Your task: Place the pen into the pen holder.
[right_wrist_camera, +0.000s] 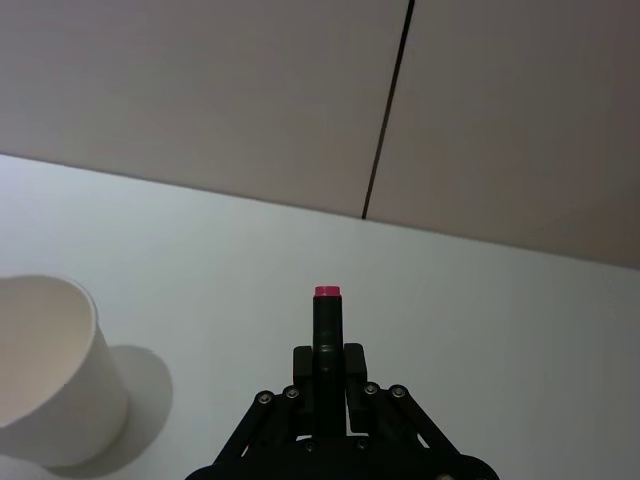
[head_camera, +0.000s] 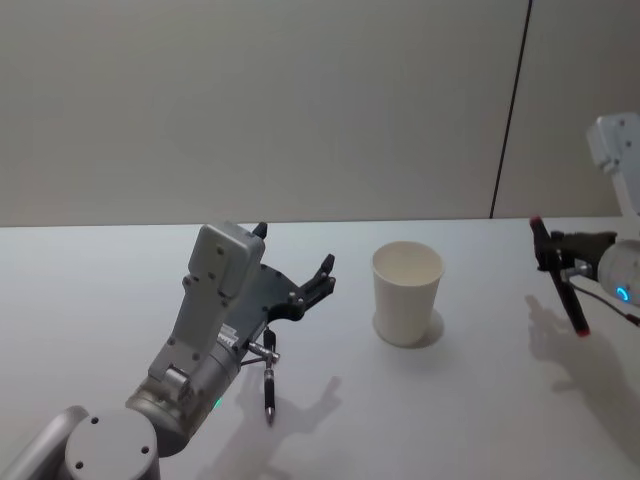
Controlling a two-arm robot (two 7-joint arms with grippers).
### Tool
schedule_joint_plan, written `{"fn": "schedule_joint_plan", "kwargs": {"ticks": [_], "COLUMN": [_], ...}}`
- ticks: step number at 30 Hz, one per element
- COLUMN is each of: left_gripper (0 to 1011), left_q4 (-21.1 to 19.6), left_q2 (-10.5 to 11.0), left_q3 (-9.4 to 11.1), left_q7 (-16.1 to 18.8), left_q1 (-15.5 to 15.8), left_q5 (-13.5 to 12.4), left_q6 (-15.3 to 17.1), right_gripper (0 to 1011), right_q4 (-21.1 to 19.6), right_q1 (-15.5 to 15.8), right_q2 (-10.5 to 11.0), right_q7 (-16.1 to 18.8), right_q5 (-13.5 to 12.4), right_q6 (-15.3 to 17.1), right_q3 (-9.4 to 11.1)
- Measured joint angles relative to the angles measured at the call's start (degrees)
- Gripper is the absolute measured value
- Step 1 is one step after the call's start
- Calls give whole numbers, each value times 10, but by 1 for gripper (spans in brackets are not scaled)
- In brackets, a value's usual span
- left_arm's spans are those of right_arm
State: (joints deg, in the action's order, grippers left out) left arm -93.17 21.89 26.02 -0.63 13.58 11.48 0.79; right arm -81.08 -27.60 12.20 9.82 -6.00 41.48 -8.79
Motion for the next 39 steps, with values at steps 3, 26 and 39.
{"fn": "schedule_joint_plan", "kwargs": {"ticks": [3, 26, 39], "left_gripper": [1003, 1003, 1003], "left_q4": [0, 0, 0], "left_q2": [0, 0, 0], "left_q3": [0, 0, 0], "left_q7": [0, 0, 0], "left_q1": [0, 0, 0], "left_q5": [0, 0, 0], "left_q6": [0, 0, 0], "right_gripper": [168, 168, 168], "right_q4": [-9, -31, 3], "right_q1": [5, 24, 18], "right_q2": [0, -9, -24], "right_q7": [2, 0, -17], "right_q5": [6, 52, 81], "right_q6": [-25, -240, -391], "right_q3": [-2, -23, -38]}}
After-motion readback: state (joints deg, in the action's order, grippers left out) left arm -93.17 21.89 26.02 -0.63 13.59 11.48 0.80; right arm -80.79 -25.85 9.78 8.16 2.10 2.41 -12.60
